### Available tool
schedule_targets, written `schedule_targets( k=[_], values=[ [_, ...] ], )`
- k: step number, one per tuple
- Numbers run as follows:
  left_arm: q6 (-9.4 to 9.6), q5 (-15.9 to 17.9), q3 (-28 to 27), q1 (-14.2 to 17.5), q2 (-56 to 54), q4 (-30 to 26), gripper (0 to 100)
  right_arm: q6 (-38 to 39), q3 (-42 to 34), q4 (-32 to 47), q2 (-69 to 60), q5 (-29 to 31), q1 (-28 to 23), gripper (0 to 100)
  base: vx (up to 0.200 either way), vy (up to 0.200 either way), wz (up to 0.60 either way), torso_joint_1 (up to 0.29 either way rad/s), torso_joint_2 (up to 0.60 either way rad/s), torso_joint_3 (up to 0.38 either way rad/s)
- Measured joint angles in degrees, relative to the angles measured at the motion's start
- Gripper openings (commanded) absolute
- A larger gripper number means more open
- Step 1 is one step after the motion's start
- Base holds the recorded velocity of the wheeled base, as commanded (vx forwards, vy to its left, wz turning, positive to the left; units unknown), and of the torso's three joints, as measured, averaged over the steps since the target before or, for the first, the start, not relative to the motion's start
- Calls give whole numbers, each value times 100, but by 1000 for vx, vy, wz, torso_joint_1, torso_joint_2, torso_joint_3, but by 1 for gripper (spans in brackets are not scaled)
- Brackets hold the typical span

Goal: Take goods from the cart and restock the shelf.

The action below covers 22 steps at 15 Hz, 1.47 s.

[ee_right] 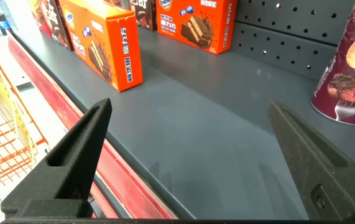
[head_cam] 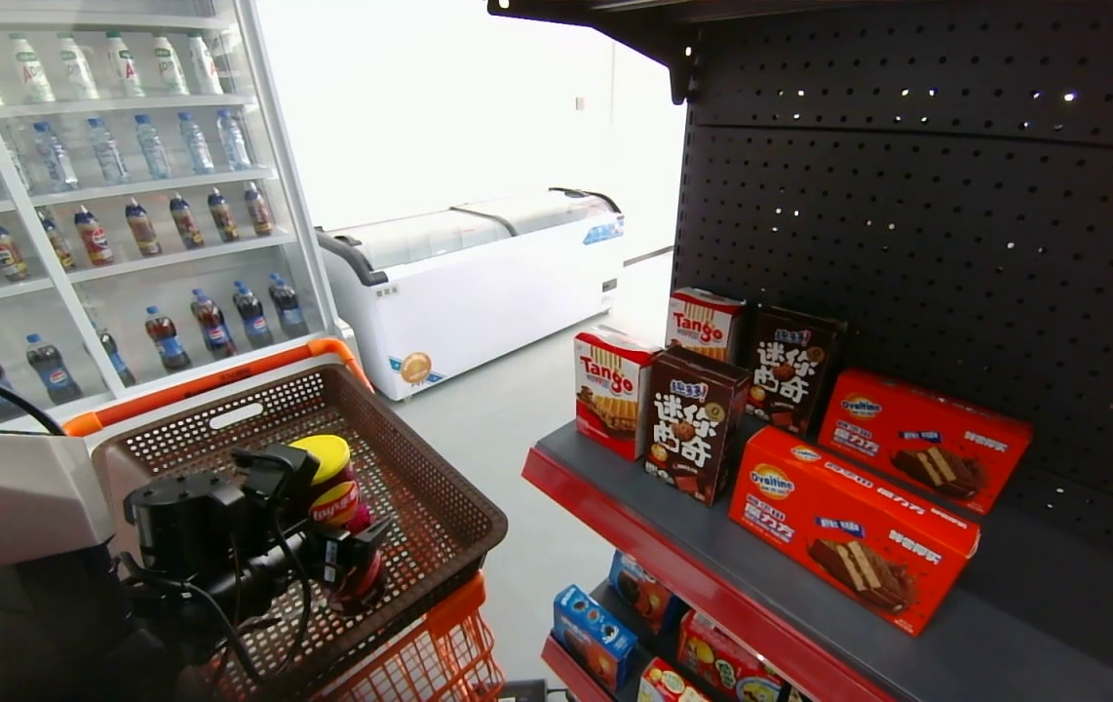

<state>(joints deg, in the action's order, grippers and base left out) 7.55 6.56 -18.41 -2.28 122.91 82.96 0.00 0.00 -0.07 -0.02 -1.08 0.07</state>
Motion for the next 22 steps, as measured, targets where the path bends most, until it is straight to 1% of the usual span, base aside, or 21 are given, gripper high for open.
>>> schedule_targets(
  k=[3,7,8,10,12,13,14,16,17,19,20,21,22],
  values=[
    [6,0,-9,0,52,101,0,0,0,0,0,2,0,100,0,0,0,0,0,0],
    [28,-32,52,-67,49,68,0,0,0,0,0,2,-2,100,0,0,0,0,0,0],
    [33,-66,91,-116,-2,48,0,0,0,0,0,5,2,100,0,0,0,0,0,0],
    [24,-29,127,-194,-232,-132,0,0,0,0,0,2,2,100,0,0,0,0,0,0],
    [68,90,20,-284,-607,-622,0,0,0,0,0,5,0,100,0,0,0,0,0,0],
    [110,129,-151,-325,-848,-955,0,0,0,0,0,5,0,100,0,0,0,0,0,0],
    [148,176,-380,-364,-1123,-1434,0,0,0,0,0,5,-2,100,0,0,0,0,0,0],
    [176,318,-903,-447,-1696,-2614,0,0,0,0,0,2,-2,100,0,0,0,0,0,0],
    [178,424,-1119,-479,-1943,-3018,0,0,0,0,0,5,-2,100,0,0,0,0,0,0],
    [149,707,-1412,-562,-2378,-3545,0,0,0,0,0,5,2,100,0,0,0,0,0,0],
    [110,857,-1530,-642,-2597,-3900,0,0,0,0,0,2,2,100,0,0,0,0,0,0],
    [83,947,-1640,-712,-2798,-4220,0,0,0,0,0,2,2,100,0,0,0,0,0,0],
    [48,1026,-1747,-753,-2971,-4401,0,0,0,0,0,5,2,100,0,0,0,0,0,0]
  ],
)
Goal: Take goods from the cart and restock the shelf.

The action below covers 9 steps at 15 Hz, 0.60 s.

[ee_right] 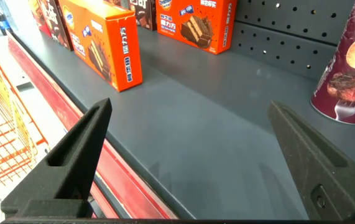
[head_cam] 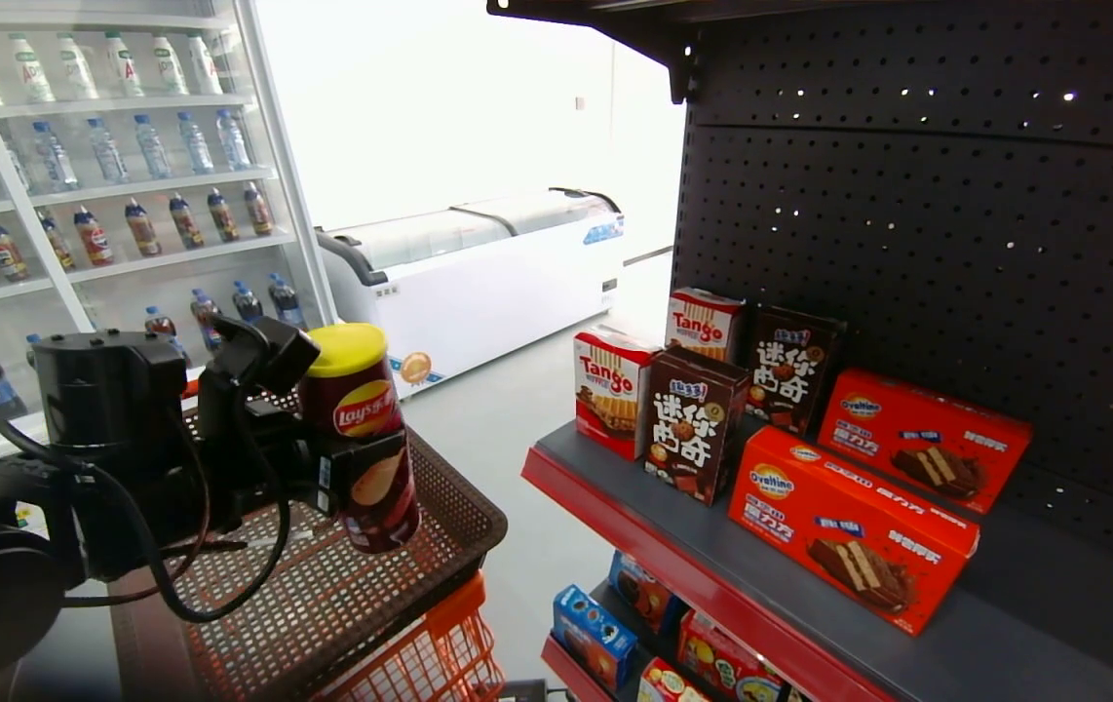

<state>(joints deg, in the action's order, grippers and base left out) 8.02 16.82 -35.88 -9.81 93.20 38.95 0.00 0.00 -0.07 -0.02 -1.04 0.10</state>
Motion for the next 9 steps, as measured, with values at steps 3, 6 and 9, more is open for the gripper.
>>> schedule_targets(
  k=[3,6,9],
  values=[
    [-102,204,-213,-57,-467,-536,0,0,0,0,0,-2,-5,100,0,0,0,0,0,0],
    [-45,200,-271,-95,-729,-501,0,0,0,0,0,0,-5,100,0,0,0,0,0,0],
    [-41,187,-304,-330,-819,-460,0,0,0,0,0,0,0,100,0,0,0,0,0,0]
  ],
)
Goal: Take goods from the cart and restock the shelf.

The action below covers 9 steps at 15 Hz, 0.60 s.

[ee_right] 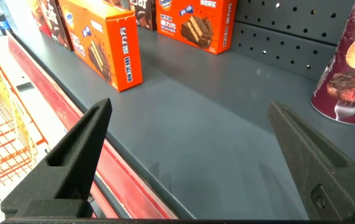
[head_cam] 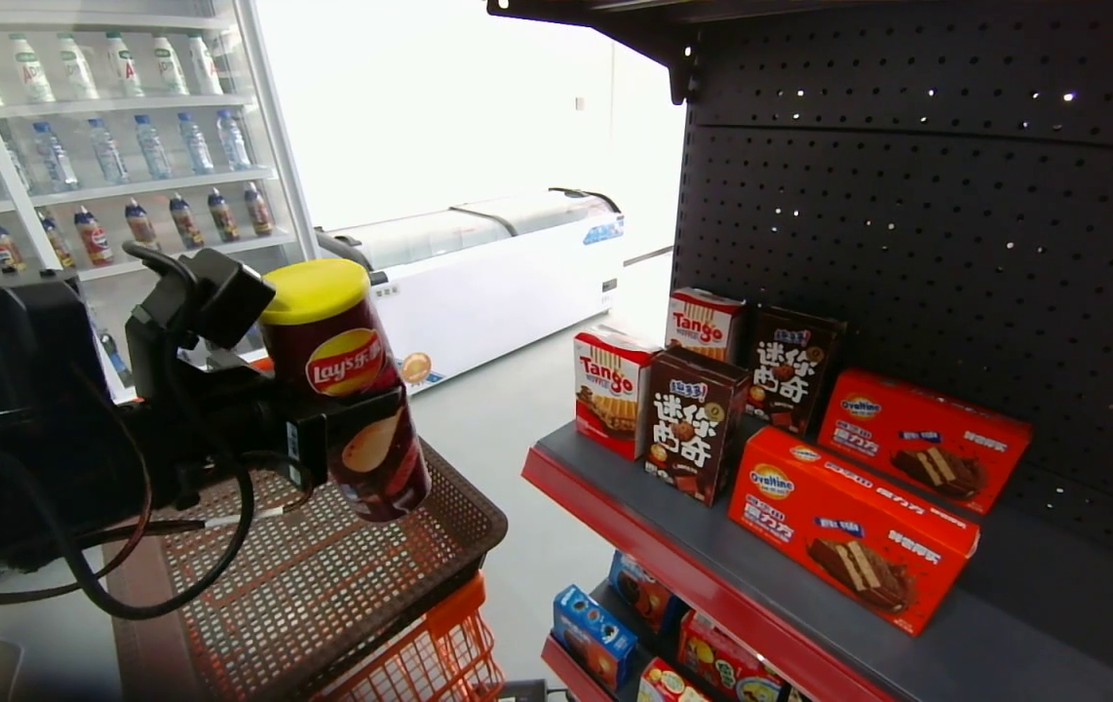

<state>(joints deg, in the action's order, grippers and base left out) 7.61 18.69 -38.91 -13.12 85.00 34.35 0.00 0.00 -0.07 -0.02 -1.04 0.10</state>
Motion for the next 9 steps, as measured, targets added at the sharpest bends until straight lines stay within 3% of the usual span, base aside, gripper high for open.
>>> schedule_targets(
  k=[7,9],
  values=[
    [-6,17,-284,-650,-226,-480,0,-5,0,0,0,-7,-2,100,0,0,0,0,0,0],
    [-140,20,-246,-846,-304,-553,0,-7,0,0,0,-9,-5,100,0,0,0,0,0,0]
  ],
)
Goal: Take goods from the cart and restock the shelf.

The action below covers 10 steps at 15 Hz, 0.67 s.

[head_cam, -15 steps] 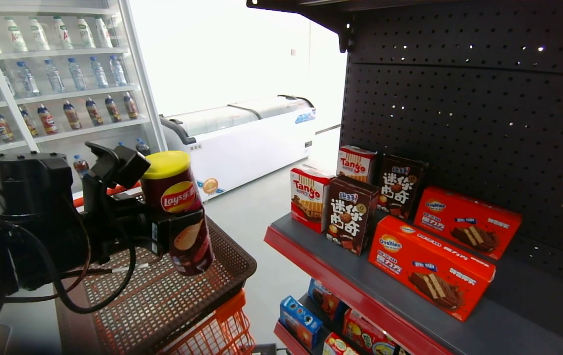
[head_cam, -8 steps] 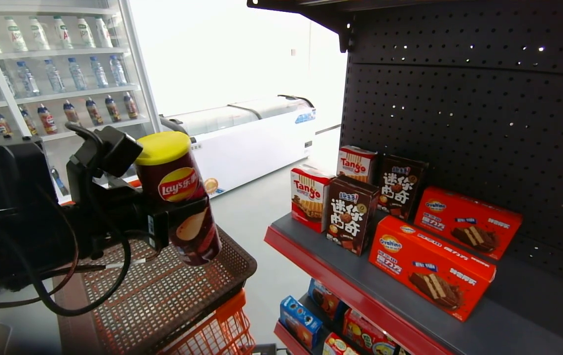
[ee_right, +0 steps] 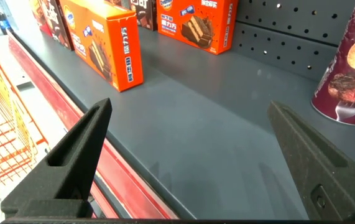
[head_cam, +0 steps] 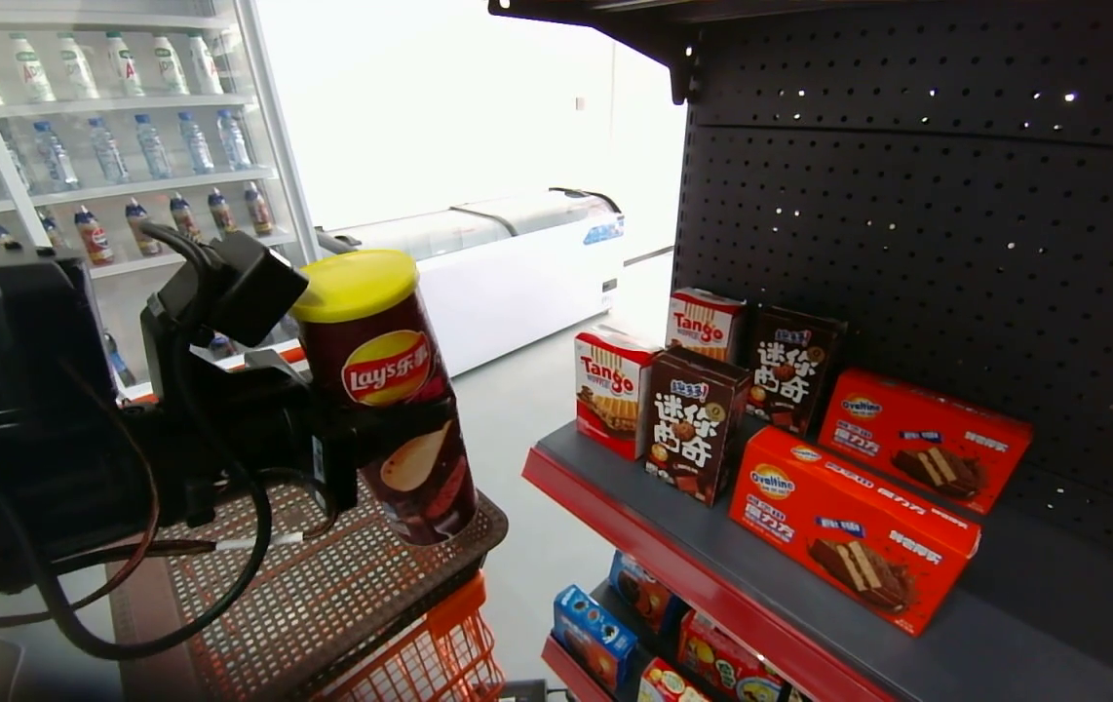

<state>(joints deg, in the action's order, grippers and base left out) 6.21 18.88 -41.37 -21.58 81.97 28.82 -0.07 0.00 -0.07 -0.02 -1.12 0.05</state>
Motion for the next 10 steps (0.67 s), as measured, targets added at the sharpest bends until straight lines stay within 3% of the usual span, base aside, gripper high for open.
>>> schedule_targets(
  k=[3,10],
  values=[
    [-328,0,122,-282,-173,-105,0,2,0,0,0,0,5,100,0,0,0,0,0,0],
    [-397,189,235,-499,-452,-717,0,-9,0,0,0,-2,-2,100,0,0,0,0,0,0]
  ],
)
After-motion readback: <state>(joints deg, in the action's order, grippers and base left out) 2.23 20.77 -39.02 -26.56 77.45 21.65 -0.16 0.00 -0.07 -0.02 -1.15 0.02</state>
